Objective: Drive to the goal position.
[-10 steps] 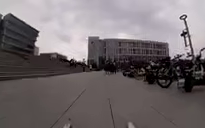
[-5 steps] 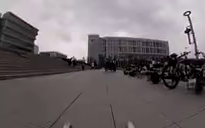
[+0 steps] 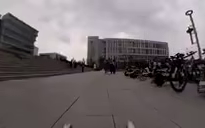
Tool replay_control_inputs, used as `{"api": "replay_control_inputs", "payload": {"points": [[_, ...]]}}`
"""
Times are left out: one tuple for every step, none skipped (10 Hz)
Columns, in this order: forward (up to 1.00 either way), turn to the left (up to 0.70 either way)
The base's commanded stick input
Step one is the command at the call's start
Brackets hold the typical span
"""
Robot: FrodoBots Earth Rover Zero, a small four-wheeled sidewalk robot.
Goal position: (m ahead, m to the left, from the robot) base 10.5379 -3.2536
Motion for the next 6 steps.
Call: {"api": "replay_control_inputs", "payload": {"points": [[0.70, 0.00], [0.70, 0.00], [0.70, 0.00], [0.70, 0.00], [0.70, 0.00], [0.70, 0.00]]}}
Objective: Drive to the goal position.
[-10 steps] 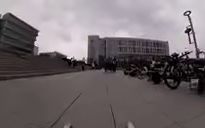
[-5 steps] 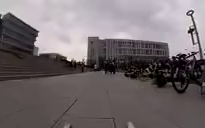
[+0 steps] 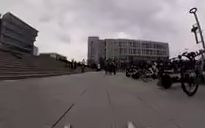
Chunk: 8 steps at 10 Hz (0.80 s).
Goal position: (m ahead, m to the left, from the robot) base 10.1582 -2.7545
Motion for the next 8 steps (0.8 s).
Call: {"api": "replay_control_inputs", "payload": {"points": [[0.70, 0.00], [0.70, 0.00], [0.70, 0.00], [0.70, 0.00], [0.70, 0.00], [0.70, 0.00], [0.70, 0.00], [0.70, 0.00]]}}
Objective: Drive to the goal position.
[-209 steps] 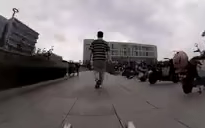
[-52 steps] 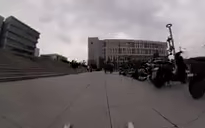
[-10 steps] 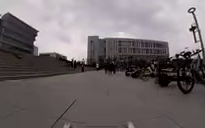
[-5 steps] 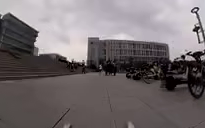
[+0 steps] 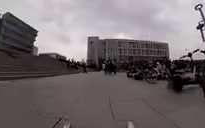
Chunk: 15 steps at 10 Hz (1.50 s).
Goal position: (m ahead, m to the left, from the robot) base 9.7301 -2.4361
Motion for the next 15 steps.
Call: {"api": "replay_control_inputs", "payload": {"points": [[0.70, 0.00], [0.70, 0.00], [0.70, 0.00], [0.70, 0.00], [0.70, 0.00], [0.70, 0.00], [0.70, 0.00], [0.70, 0.00], [0.70, 0.00], [0.70, 0.00], [0.70, 0.00], [0.70, 0.00], [0.70, 0.00], [0.70, 0.00], [0.70, 0.00]]}}
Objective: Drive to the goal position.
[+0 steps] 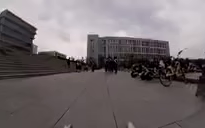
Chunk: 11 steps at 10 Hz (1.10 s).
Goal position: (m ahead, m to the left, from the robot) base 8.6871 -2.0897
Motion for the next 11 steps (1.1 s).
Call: {"api": "replay_control_inputs", "payload": {"points": [[0.70, 0.00], [0.70, 0.00], [0.70, 0.00], [0.70, 0.00], [0.70, 0.00], [0.70, 0.00], [0.70, 0.00], [0.70, 0.00], [0.70, 0.00], [0.70, 0.00], [0.70, 0.00]]}}
